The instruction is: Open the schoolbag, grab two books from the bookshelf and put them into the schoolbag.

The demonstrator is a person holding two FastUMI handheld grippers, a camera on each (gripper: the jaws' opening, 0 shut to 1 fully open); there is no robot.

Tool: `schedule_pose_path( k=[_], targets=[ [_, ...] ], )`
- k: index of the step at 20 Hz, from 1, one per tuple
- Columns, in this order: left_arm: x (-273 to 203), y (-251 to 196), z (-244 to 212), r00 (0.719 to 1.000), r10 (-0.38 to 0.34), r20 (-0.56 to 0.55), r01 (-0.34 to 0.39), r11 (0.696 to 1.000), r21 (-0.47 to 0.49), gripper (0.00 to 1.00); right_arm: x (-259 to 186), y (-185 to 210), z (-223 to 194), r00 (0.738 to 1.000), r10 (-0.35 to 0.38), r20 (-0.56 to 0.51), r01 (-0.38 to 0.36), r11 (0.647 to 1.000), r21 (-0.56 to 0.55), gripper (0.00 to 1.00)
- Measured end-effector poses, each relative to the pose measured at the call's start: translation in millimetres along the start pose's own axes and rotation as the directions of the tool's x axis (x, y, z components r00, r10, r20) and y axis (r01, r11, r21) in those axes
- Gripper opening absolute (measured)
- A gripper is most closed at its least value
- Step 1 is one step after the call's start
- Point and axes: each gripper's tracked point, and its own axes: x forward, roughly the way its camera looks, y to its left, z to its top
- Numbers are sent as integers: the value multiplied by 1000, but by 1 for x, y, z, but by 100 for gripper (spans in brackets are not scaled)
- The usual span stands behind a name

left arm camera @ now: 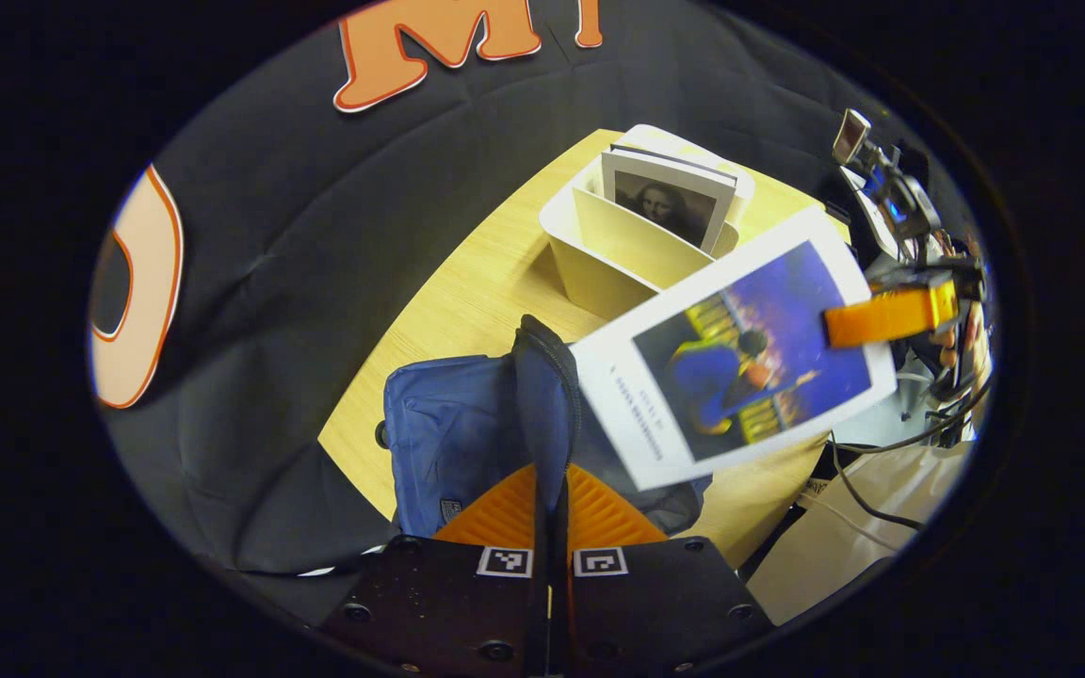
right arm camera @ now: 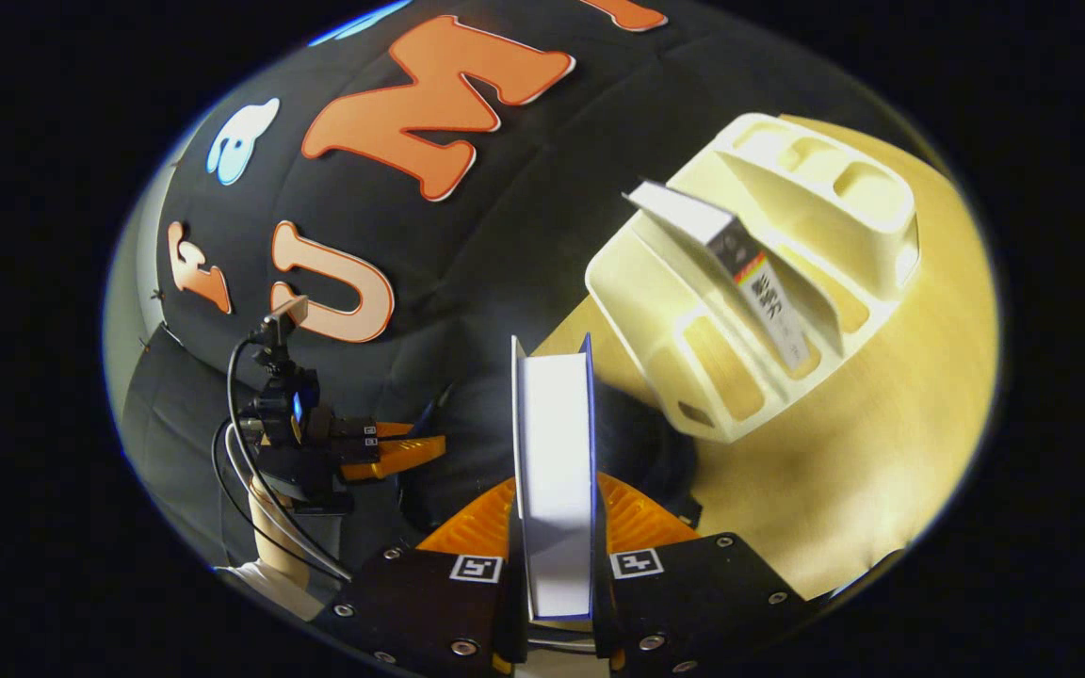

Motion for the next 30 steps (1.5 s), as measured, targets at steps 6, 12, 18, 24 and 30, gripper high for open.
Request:
schedule_pose_path(
  k=[6, 12, 18, 24, 30],
  targets=[
    [2, -15, 7, 1000, -6, -5, 6, 1000, 24, 1, 79, -14, -37, 999, -43, -18, 43, 999, 0, 27],
    [-2, -32, 10, 999, -31, -6, 31, 996, 83, 1, 138, -8, -54, 994, -100, -48, 101, 995, 14, 27],
    [8, -17, 7, 1000, -5, -26, 7, 998, 70, 1, 164, -11, -50, 990, -140, -35, 139, 990, -25, 36],
    [9, -21, 11, 999, -9, -35, 12, 996, 84, 1, 179, -9, -86, 963, -130, -237, 138, 990, 17, 80],
    [4, -5, 9, 999, -17, -28, 18, 1000, 12, 1, 142, -22, -77, 948, -230, -222, 211, 972, -107, 95]
  ],
)
